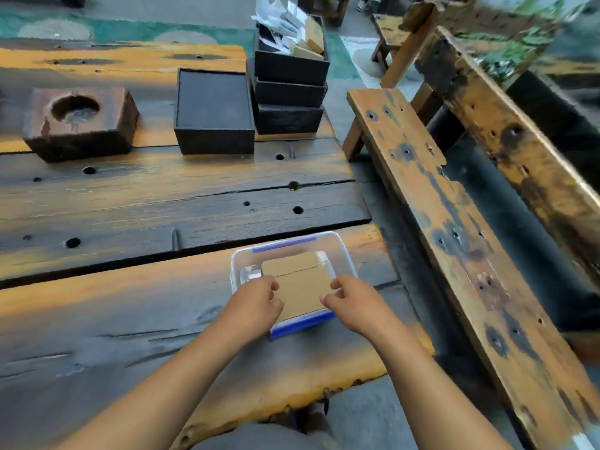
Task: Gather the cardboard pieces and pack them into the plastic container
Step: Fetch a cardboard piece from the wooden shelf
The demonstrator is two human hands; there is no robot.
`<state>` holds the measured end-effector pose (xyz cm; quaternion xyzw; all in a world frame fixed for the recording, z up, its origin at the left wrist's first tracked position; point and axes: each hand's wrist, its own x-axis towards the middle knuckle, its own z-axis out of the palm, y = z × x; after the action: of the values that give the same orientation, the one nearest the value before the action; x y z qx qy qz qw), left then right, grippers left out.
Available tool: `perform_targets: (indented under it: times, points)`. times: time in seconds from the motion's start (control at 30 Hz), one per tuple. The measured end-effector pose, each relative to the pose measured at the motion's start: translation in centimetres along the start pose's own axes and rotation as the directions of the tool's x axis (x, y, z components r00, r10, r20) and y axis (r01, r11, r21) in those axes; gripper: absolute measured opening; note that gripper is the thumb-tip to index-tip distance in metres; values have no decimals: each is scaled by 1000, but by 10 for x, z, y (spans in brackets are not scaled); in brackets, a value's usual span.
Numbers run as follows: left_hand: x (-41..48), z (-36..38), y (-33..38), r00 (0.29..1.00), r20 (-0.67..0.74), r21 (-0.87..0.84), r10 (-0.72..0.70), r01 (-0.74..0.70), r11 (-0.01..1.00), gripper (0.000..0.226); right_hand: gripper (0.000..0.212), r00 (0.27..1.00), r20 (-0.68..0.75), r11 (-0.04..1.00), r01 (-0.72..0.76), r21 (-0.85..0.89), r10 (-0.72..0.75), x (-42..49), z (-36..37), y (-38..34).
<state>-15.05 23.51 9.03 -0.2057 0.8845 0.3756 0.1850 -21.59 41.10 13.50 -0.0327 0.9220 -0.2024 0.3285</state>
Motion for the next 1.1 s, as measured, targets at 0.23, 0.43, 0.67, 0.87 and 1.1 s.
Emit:
perform_targets:
  times: [0.23,0.43,0.67,0.87,1.1]
  points:
    - [-13,26,53,910,204,255,360,-405,878,27,46,955,-220,980,-191,47,197,-81,9,56]
    - [-79,103,138,690,433,326,580,-720,613,30,36,815,-365,883,-347,317,451,-184,20,141]
    - [-193,214,205,379,643,258,666,-926,278,32,32,547,-390,657,-470,590,741,-326,68,253]
    - [-364,326,234,2,807,0,591,-1000,2,32,21,209,-340,398,-413,819,917,-486,145,328]
    - [-517,391,232,-387,844,-245,371,-894,-376,26,23,-104,-147,112,-284,952,984,-609,219,335]
